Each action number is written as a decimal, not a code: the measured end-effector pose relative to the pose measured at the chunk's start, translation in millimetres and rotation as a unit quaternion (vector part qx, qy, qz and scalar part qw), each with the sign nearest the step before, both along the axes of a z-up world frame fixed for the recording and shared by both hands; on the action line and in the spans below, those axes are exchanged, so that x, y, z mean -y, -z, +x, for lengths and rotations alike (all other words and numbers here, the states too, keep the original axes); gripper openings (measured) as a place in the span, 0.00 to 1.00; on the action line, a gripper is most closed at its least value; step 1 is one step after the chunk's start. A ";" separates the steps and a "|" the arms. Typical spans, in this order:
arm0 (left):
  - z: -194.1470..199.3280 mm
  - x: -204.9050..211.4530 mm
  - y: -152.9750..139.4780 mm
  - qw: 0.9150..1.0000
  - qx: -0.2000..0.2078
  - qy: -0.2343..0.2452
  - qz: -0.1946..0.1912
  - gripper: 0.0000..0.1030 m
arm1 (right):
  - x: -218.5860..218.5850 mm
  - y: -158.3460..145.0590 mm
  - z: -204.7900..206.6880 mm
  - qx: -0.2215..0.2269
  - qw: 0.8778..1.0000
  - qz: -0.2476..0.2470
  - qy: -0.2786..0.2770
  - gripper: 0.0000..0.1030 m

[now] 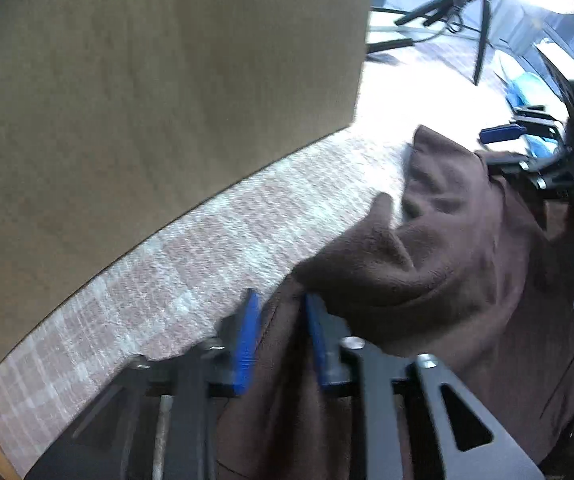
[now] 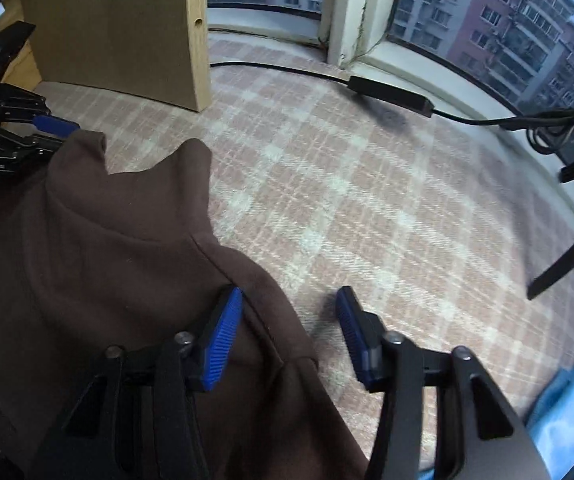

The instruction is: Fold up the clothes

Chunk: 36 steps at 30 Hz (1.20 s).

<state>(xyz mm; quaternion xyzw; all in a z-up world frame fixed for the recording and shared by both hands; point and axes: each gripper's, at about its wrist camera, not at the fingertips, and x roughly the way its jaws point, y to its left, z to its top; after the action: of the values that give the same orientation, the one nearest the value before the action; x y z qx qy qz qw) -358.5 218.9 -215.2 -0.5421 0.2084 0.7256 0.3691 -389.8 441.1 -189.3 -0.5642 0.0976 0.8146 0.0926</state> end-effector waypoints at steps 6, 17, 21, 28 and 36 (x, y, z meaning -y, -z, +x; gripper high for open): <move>29.1 22.1 -30.1 0.994 -0.094 -0.048 0.024 0.05 | 22.3 -26.8 18.0 -0.037 0.997 0.068 -0.006 0.05; 19.6 3.8 -47.0 0.995 -0.096 -0.035 0.019 0.31 | 32.0 -52.5 6.0 -0.026 0.997 0.078 -0.010 0.26; 16.4 -36.4 -26.3 0.998 -0.055 -0.001 0.022 0.33 | 29.7 -32.8 -21.7 -0.015 0.999 0.046 -0.013 0.26; 11.9 -72.4 11.4 0.999 -0.032 0.006 0.004 0.07 | 26.8 -4.3 -57.6 -0.012 1.000 -0.007 -0.017 0.17; 15.5 -44.1 -25.8 0.987 -0.131 -0.064 0.068 0.04 | 37.9 -45.5 -30.3 -0.112 0.993 0.031 -0.014 0.04</move>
<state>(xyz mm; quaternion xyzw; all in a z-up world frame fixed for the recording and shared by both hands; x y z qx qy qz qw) -343.0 263.1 -189.4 -0.4280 0.1698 0.8253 0.3270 -420.1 403.2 -143.8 -0.4676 0.0740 0.8765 0.0871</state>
